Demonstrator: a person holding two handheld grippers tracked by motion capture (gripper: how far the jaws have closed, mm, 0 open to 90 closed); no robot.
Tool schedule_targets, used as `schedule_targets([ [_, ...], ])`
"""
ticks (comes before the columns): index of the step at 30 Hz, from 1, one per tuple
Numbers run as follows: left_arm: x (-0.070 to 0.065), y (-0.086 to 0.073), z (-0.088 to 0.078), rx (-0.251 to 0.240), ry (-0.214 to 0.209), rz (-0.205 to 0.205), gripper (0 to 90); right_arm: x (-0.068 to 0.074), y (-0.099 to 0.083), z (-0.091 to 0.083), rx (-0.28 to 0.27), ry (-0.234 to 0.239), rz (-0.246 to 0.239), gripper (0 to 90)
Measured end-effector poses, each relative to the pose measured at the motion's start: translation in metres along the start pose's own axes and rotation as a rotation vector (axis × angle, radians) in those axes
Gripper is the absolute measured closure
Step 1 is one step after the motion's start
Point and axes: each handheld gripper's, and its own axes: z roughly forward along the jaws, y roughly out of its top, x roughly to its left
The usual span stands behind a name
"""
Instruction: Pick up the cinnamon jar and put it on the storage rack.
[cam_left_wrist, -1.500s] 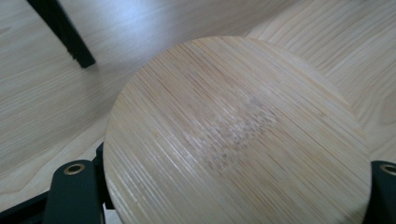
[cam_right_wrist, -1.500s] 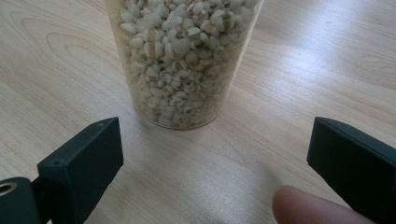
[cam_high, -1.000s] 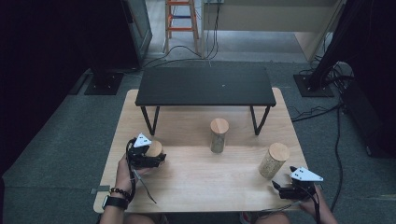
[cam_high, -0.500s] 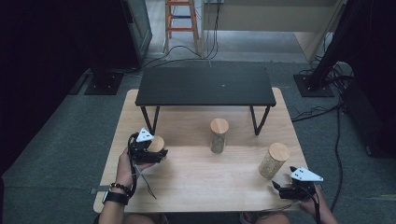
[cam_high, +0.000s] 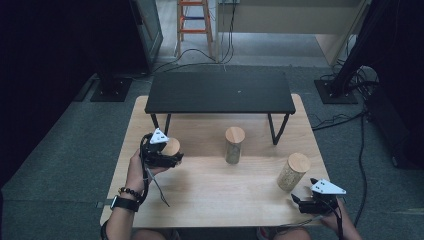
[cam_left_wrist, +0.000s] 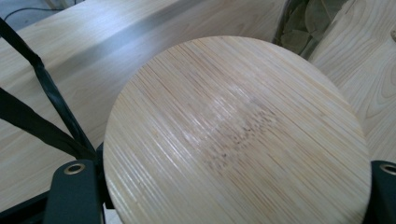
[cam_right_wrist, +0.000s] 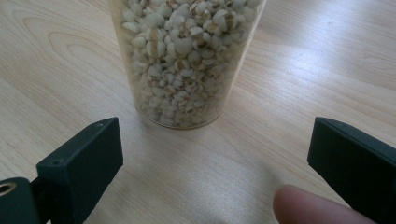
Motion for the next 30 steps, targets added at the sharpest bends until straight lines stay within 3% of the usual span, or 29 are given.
schedule_targets([
  [12,0.002,0.022,-0.003,0.005,-0.009,0.021,25.8,0.001,0.0,0.0,0.0,-0.005,0.006,2.7],
  [30,0.003,0.043,-0.009,0.006,-0.005,0.048,25.8,0.0,0.0,0.0,0.003,-0.005,0.01,2.5],
])
